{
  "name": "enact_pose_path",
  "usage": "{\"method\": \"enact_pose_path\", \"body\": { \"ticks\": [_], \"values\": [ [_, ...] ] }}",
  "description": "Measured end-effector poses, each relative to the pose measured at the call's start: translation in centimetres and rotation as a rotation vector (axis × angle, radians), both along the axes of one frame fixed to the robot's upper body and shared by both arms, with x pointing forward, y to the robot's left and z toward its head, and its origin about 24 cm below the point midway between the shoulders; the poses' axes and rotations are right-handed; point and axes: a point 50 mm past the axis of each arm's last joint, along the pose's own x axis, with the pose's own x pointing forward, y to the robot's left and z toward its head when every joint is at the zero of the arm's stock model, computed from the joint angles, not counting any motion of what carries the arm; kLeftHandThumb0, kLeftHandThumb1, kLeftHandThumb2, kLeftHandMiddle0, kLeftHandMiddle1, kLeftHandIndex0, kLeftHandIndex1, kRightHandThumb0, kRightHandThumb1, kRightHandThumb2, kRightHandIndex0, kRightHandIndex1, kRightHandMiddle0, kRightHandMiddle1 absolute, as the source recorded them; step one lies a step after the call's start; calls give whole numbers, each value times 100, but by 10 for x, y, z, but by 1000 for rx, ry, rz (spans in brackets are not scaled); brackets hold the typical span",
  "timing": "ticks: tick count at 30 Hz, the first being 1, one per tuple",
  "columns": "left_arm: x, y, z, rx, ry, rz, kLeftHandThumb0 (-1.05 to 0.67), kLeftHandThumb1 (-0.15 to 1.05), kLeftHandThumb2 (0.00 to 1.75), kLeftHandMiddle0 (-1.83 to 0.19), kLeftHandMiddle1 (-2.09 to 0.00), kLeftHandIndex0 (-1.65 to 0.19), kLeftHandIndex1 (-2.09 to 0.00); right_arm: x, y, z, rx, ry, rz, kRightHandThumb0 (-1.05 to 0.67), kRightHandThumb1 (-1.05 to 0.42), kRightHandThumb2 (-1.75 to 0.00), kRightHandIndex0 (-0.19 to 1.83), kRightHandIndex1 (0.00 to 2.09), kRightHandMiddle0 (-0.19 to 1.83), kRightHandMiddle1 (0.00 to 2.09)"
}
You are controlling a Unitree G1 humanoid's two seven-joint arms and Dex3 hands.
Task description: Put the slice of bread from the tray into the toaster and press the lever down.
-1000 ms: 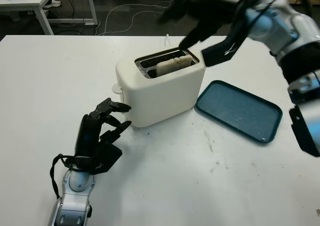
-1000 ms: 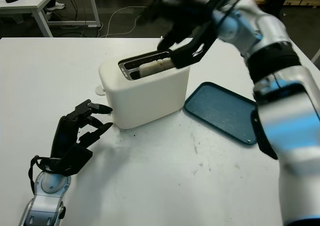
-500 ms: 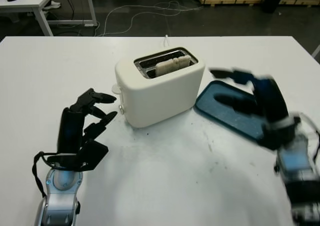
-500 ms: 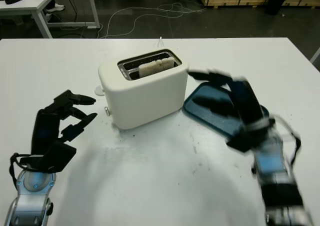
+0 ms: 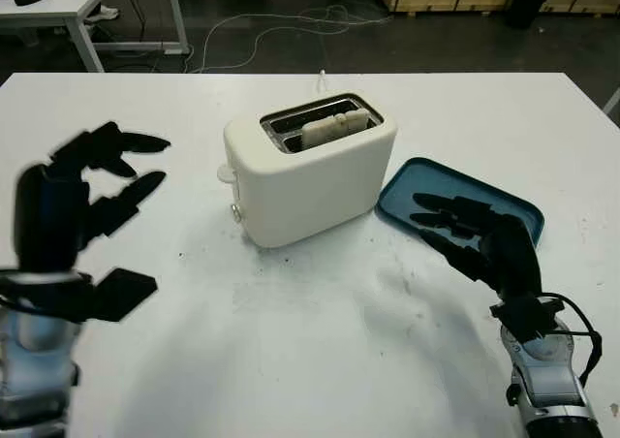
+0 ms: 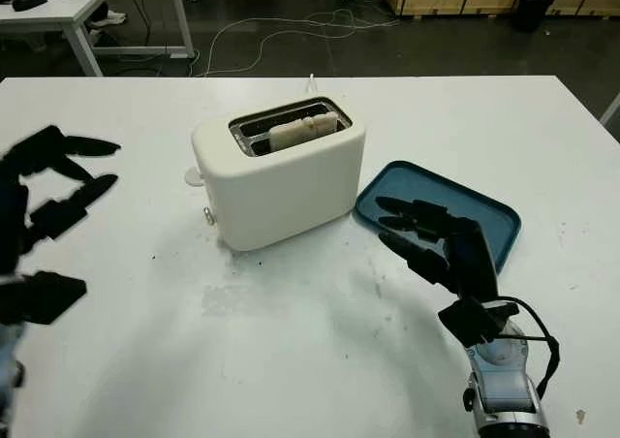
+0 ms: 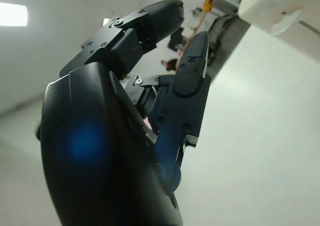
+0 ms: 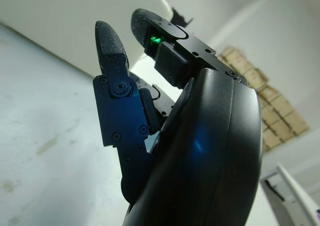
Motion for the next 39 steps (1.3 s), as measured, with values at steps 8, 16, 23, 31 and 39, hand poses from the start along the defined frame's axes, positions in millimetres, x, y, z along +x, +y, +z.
{"method": "enact_pose_path", "body": {
  "ticks": [8, 16, 23, 31, 39],
  "values": [
    [26, -4, 30, 300, 158, -69, -25, 92, 5, -92, -105, -108, -26, 6, 10, -4, 20, 28, 39, -47, -89, 0, 107, 7, 100, 1],
    [59, -18, 33, 497, 288, -156, -33, 84, 0, -106, -103, -120, -21, 10, 15, -8, 50, 48, 76, -46, -90, 0, 108, 6, 100, 0],
    [80, -28, 41, 660, 286, -192, -44, 78, 1, -114, -104, -132, -14, 11, 18, -8, 60, 46, 85, -48, -90, 0, 109, 6, 100, 0],
    [93, -29, 40, 749, 291, -185, -44, 85, 1, -114, -80, -135, -5, 11, 19, -8, 65, 49, 94, -48, -89, 0, 109, 5, 100, 0],
    [98, -24, 34, 747, 284, -163, -39, 84, 0, -115, -82, -134, -3, 11, 19, -8, 60, 49, 95, -47, -89, 0, 109, 5, 101, 0]
  ]
}}
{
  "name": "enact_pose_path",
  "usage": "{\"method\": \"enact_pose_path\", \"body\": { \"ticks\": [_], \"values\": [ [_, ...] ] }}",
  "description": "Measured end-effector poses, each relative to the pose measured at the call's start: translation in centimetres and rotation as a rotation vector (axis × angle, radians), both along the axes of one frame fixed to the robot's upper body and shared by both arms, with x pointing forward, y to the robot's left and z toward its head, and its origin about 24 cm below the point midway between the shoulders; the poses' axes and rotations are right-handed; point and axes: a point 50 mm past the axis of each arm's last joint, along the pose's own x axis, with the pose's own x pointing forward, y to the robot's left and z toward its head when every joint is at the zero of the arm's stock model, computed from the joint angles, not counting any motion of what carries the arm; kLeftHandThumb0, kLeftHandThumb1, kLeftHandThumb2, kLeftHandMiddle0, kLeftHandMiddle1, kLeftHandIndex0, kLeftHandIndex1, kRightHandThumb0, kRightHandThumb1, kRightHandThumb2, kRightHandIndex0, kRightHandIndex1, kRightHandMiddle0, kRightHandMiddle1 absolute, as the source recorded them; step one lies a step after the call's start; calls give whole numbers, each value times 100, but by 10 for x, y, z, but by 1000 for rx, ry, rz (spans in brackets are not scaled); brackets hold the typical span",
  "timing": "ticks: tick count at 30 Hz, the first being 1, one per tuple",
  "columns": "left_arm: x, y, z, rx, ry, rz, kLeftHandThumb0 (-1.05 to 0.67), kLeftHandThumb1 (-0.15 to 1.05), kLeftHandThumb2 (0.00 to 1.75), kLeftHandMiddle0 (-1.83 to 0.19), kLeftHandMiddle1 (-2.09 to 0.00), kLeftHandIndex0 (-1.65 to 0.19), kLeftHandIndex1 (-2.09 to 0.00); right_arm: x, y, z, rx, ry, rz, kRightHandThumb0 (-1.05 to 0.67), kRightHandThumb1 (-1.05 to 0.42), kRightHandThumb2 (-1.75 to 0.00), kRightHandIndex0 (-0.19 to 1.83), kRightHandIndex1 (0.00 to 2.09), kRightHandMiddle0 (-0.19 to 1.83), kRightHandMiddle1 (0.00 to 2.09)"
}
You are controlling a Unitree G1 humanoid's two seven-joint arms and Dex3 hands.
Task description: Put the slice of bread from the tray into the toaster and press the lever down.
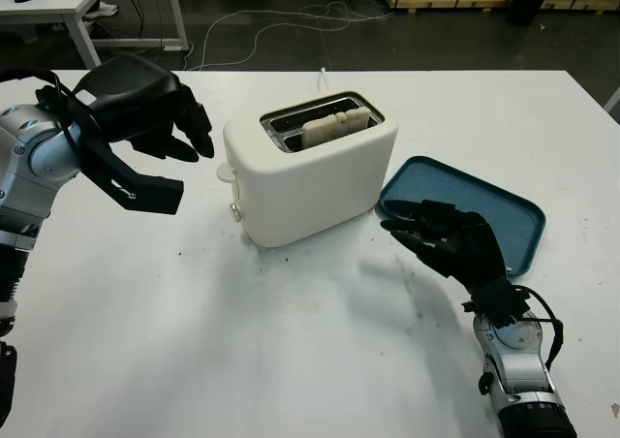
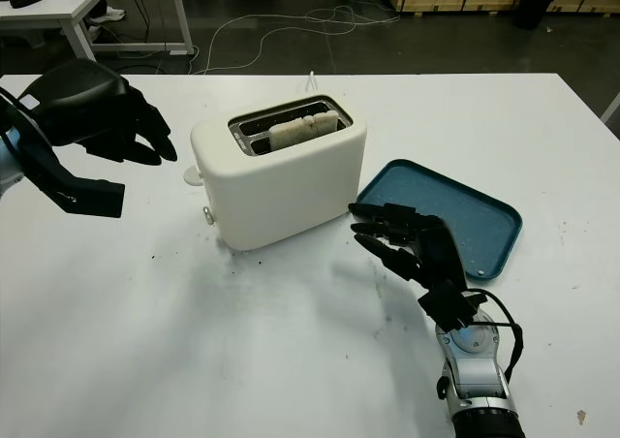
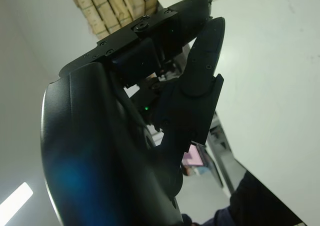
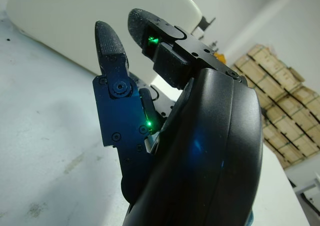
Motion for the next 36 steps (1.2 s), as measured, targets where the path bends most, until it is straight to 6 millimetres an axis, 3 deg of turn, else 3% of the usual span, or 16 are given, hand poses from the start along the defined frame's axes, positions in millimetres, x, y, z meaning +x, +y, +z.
{"method": "enact_pose_path", "body": {
  "ticks": [4, 16, 22, 29, 36],
  "values": [
    [1, -1, -2, -33, -25, -13, -37, 83, 0, -107, -114, -135, -2, 0, 0, 0, 0, 0, 0, -45, -89, 0, 110, 4, 100, 0],
    [1, -2, -10, -206, 23, -59, -31, 81, 0, -91, -166, -132, 0, 0, 0, 0, -3, 2, 6, -43, -89, 0, 109, 3, 99, 0],
    [0, 1, -13, -278, 52, -67, -28, 79, 0, -92, -165, -132, 0, 0, 0, 0, -4, 2, 9, -41, -89, 0, 109, 3, 100, 0],
    [0, 3, -25, -318, 99, -22, -24, 79, 0, -96, -140, -132, -1, 0, 0, 0, -5, 3, 14, -43, -89, 0, 109, 2, 99, 0],
    [0, 3, -27, -313, 94, -5, -21, 77, 0, -100, -134, -135, -2, 0, 1, 0, -6, 5, 20, -43, -90, 0, 109, 2, 99, 0]
  ]
}}
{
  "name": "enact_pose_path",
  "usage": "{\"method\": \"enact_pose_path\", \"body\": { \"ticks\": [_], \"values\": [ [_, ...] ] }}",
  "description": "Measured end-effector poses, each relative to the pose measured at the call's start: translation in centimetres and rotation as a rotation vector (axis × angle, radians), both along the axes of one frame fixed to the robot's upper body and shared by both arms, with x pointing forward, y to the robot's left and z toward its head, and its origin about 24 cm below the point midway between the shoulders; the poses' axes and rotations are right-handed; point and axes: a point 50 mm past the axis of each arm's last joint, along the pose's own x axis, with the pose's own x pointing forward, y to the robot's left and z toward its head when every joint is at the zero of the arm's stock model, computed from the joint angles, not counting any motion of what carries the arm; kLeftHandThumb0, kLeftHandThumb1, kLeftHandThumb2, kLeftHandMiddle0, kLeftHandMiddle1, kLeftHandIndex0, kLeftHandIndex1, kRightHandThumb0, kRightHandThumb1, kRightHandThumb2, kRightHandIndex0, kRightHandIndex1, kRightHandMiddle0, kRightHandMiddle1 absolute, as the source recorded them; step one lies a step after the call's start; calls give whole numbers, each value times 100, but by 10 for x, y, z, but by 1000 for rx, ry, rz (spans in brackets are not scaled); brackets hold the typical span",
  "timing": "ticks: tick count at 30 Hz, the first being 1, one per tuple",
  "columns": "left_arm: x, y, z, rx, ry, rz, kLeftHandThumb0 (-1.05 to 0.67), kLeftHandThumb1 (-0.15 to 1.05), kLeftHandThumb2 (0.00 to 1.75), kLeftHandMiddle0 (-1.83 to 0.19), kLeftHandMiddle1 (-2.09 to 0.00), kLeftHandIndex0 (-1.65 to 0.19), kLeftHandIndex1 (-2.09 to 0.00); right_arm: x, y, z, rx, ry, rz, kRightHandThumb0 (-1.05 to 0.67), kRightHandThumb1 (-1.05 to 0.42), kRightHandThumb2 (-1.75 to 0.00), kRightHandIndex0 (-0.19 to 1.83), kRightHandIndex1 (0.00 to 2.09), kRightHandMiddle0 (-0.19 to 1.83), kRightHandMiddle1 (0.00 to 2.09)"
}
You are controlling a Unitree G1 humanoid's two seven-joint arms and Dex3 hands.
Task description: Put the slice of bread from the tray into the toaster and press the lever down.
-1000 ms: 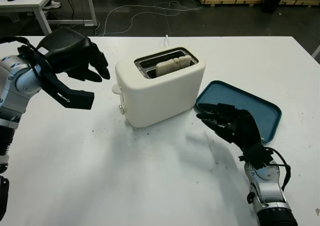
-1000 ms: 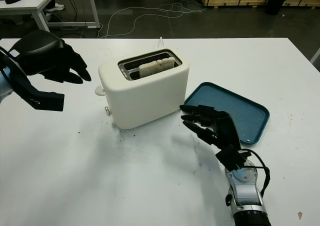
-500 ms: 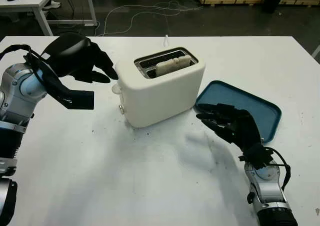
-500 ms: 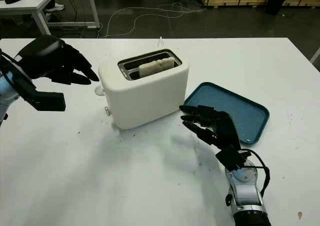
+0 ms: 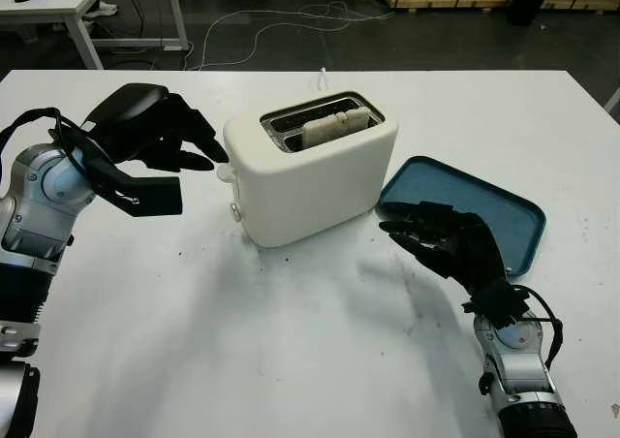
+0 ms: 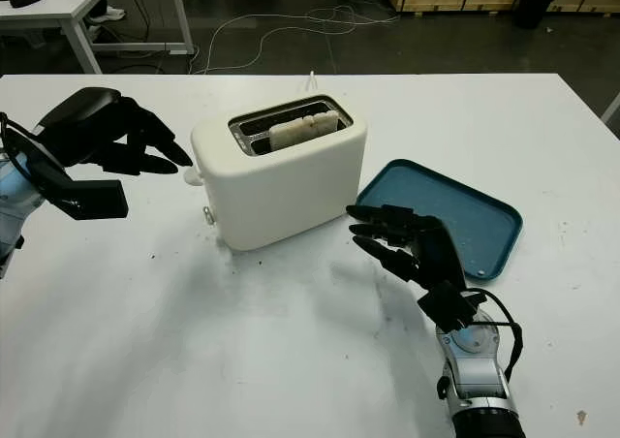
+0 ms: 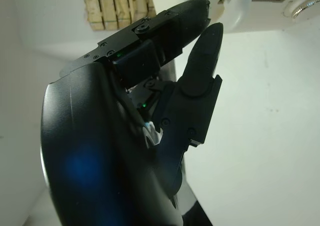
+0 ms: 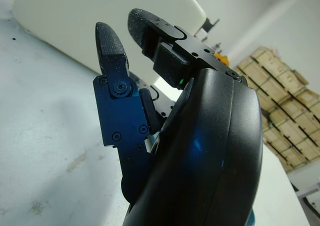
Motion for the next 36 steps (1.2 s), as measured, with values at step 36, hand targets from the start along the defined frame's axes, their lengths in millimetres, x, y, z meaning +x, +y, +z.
{"method": "enact_pose_path", "body": {
  "ticks": [36],
  "values": [
    [6, -7, -16, 18, 39, 21, -21, 79, 0, -102, -134, -131, 0, 0, 0, 0, -2, 1, 8, -39, -89, 0, 109, 1, 98, 0]
  ]
}}
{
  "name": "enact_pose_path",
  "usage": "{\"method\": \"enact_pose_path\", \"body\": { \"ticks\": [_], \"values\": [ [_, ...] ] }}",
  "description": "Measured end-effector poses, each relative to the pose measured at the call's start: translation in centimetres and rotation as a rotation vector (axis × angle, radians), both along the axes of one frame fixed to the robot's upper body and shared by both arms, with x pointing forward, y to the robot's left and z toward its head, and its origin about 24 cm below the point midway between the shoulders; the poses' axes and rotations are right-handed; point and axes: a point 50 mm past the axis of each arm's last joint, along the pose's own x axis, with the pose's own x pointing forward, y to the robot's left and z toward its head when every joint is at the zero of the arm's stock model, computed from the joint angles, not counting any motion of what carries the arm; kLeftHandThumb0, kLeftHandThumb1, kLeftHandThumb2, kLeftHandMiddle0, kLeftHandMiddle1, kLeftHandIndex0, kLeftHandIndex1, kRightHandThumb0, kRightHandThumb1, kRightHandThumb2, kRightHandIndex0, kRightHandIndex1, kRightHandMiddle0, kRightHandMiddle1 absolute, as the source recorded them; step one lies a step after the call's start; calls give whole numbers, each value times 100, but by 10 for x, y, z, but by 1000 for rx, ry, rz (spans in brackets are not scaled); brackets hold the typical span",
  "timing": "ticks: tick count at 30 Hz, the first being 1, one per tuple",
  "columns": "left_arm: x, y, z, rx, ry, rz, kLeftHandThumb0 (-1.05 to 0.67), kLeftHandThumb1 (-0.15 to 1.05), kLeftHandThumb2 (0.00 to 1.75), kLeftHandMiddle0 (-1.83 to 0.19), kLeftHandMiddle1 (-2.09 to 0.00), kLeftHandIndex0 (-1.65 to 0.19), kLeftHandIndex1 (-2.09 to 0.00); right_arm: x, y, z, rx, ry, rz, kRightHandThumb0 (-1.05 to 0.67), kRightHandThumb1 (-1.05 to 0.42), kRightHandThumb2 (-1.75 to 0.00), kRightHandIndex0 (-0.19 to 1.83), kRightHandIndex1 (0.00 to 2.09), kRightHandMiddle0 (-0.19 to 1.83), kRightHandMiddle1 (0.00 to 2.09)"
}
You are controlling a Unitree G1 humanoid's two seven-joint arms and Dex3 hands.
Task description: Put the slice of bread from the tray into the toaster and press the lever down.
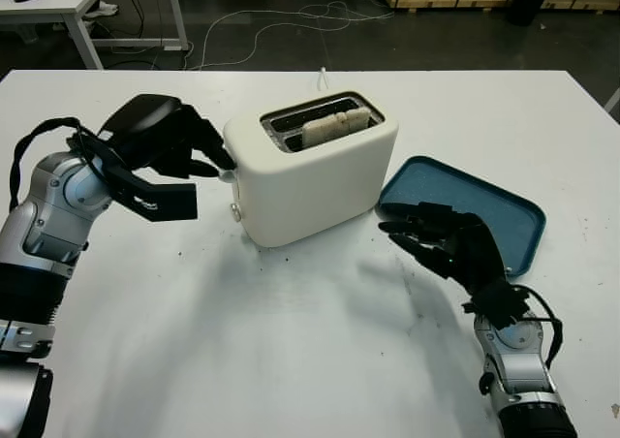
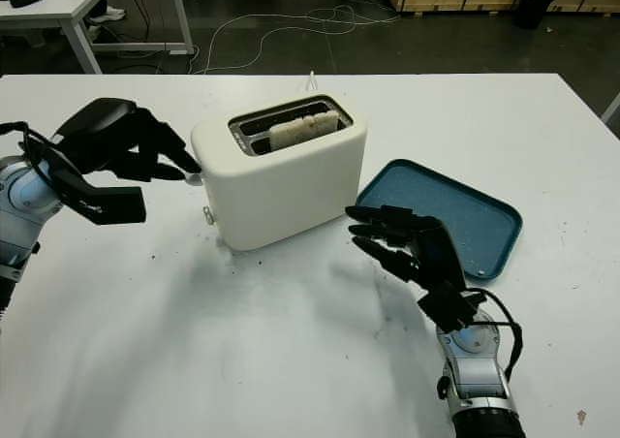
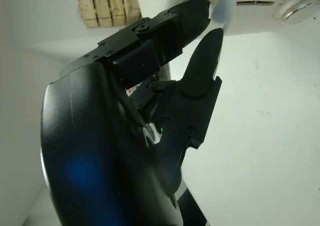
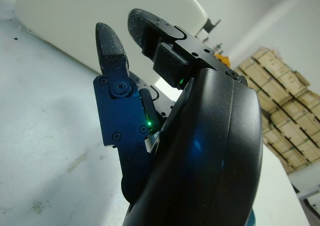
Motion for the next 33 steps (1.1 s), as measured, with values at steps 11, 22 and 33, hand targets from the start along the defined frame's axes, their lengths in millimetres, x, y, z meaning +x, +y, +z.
{"method": "enact_pose_path", "body": {
  "ticks": [11, 22, 33],
  "values": [
    [2, 1, -3, 7, 22, 6, -21, 81, 0, -100, -130, -129, 0, 0, 0, 0, 0, 0, 1, -38, -89, 0, 109, 1, 99, 0],
    [7, 1, -12, -9, 78, 31, -24, 84, 0, -99, -112, -129, -1, 0, 0, 0, 0, 1, 2, -38, -88, 0, 109, 1, 99, 0],
    [11, -14, -63, -252, 104, 105, -22, 88, 2, -93, -102, -123, 0, 0, 0, 0, 2, -1, 9, -38, -89, 0, 109, 1, 100, 0]
  ]
}}
